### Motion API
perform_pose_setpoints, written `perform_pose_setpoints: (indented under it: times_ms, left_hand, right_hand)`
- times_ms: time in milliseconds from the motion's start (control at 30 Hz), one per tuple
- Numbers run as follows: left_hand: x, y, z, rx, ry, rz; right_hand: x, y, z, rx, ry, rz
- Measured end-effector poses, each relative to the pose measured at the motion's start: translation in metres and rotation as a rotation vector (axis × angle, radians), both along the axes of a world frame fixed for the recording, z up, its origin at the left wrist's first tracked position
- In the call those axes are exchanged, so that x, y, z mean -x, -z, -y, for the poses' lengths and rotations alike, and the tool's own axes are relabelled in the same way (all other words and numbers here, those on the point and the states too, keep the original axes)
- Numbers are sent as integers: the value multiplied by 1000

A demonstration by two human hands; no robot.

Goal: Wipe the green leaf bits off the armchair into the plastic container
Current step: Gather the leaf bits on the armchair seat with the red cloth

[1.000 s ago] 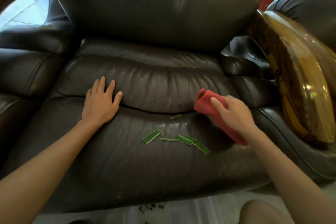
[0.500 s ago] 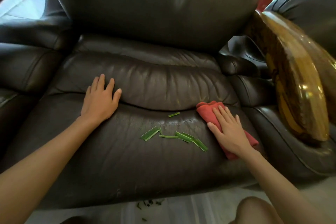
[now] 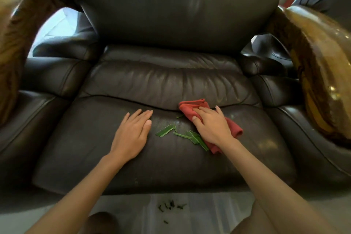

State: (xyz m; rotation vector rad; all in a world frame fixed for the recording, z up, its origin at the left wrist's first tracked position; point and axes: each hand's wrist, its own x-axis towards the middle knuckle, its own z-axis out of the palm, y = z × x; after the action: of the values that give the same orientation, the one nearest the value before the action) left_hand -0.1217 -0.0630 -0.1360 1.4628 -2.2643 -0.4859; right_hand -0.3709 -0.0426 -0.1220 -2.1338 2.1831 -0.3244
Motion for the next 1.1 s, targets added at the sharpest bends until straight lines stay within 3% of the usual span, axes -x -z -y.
perform_pose_setpoints:
  times_ms: [167, 433, 600, 800, 933, 1100]
  left_hand:
    - [3, 9, -1, 94, -24, 62]
    - [-1, 15, 4, 20, -24, -53]
    - [-3, 11, 7, -58, -68, -267]
    - [-5, 13, 7, -106, -101, -530]
    - [-7, 9, 6, -51, -58, -505]
    - [-6, 9, 4, 49, 49, -244]
  right_hand:
    - [-17, -3, 4, -14, -150, 163]
    - [-49, -18, 24, -129, -249, 338]
    - [-59, -29, 42, 4, -128, 473]
    - [-81, -16, 33, -189, -253, 408]
    - [-81, -17, 16, -220, -283, 575]
    - [-70, -24, -13, -287, -343, 673]
